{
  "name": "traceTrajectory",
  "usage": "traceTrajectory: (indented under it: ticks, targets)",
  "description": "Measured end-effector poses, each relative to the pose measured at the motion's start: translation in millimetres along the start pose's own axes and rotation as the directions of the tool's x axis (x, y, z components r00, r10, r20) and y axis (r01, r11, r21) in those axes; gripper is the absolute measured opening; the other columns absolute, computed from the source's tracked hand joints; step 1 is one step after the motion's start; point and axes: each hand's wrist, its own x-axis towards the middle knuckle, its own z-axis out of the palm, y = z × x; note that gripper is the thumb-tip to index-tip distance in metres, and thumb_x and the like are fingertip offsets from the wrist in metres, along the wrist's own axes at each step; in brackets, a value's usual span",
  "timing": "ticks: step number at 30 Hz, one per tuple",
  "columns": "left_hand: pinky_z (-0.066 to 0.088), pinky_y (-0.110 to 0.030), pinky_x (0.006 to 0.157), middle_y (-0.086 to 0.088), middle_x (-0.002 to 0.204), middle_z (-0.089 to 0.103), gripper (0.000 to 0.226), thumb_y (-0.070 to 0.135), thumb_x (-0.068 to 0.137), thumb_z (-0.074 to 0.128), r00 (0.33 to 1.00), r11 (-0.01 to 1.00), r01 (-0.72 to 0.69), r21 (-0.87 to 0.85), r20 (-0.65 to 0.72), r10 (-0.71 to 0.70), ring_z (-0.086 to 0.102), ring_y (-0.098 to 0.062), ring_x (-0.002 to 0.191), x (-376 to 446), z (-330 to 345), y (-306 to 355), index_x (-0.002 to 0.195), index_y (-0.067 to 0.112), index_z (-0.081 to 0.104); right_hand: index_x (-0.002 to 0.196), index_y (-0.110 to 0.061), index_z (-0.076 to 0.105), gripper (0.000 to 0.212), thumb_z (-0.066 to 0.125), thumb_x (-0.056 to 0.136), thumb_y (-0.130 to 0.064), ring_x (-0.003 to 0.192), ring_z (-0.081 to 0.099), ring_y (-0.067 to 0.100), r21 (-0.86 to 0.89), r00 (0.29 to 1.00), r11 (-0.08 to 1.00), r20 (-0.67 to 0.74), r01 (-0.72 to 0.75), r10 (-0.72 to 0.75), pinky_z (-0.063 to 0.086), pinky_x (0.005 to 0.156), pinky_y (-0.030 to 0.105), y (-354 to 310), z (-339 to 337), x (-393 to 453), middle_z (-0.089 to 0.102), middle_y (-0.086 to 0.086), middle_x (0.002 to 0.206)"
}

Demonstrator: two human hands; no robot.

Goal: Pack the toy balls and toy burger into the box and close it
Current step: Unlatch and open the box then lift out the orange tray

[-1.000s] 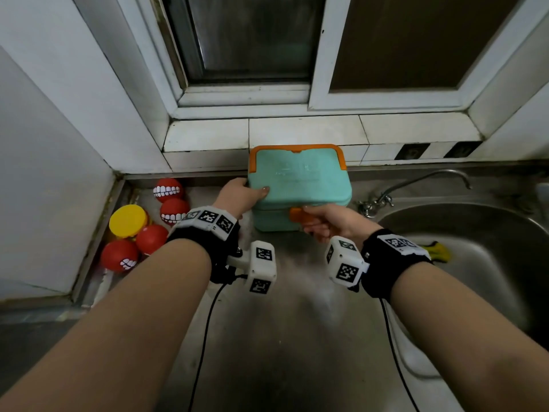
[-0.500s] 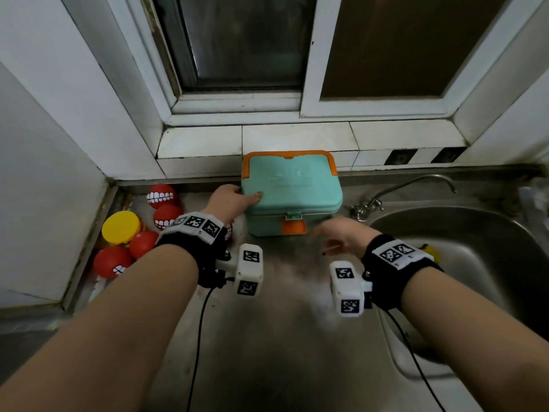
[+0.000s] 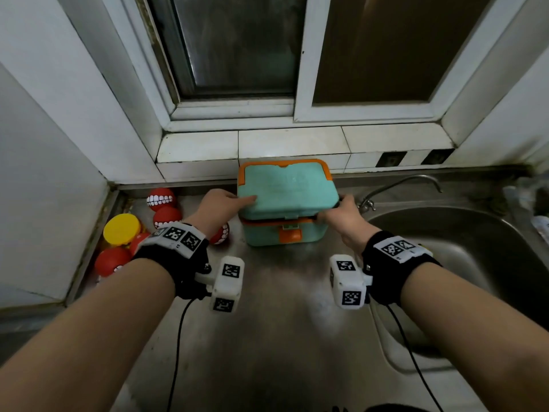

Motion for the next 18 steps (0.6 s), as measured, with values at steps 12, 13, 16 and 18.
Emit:
traceTrajectory:
  ticks: [12, 13, 16, 18]
  targets:
    - [0.047, -0.034, 0.076, -0.005, 0.1, 0.061, 0.028, 0.041, 0.087, 0.059, 0.999, 0.945, 0.046, -0.324, -0.012, -0.053, 0.057, -0.019, 0.095, -45.0, 7.3, 45.7, 0.102, 0.017, 0.06, 0.123, -0.011, 0.031, 0.066, 0.067, 0.069, 0.002, 0.079, 0.046, 0.006, 0.004, 0.992, 0.999, -0.116, 0.05, -0.049, 0.042, 0.062, 0.026, -11.0, -27.3, -22.9, 0.045, -0.005, 0.09]
    - [0.043, -0.034, 0.076, -0.003, 0.103, 0.06, 0.029, 0.038, 0.087, 0.059, 0.999, 0.94, 0.04, -0.338, -0.004, -0.044, 0.055, -0.018, 0.095, -52.1, 6.6, 47.1, 0.106, 0.017, 0.059, 0.126, -0.012, 0.03, 0.069, 0.066, 0.069, 0.003, 0.08, 0.047, 0.005, 0.03, 0.992, 0.997, -0.107, 0.074, -0.071, 0.043, 0.063, 0.024, -12.5, -27.0, -28.3, 0.045, -0.006, 0.092]
    - [0.038, -0.03, 0.075, 0.003, 0.102, 0.056, 0.026, 0.021, 0.087, 0.058, 0.998, 0.917, 0.044, -0.396, 0.066, -0.02, 0.05, -0.013, 0.092, -74.2, 8.5, 48.3, 0.112, 0.018, 0.054, 0.135, -0.018, 0.026, 0.083, 0.065, 0.066, 0.008, 0.087, 0.051, 0.008, 0.104, 0.993, 0.988, -0.043, 0.111, -0.107, 0.047, 0.061, 0.021, -13.0, -30.6, -43.5, 0.048, -0.002, 0.108]
    - [0.033, -0.025, 0.063, 0.011, 0.093, 0.054, 0.028, 0.01, 0.082, 0.056, 0.993, 0.904, 0.018, -0.427, 0.114, 0.035, 0.046, -0.003, 0.081, -86.8, 9.7, 45.3, 0.108, 0.022, 0.055, 0.14, -0.024, 0.026, 0.091, 0.067, 0.065, 0.008, 0.089, 0.053, 0.007, 0.116, 0.994, 0.987, -0.013, 0.113, -0.113, 0.047, 0.06, 0.021, -12.9, -37.6, -52.1, 0.047, -0.003, 0.115]
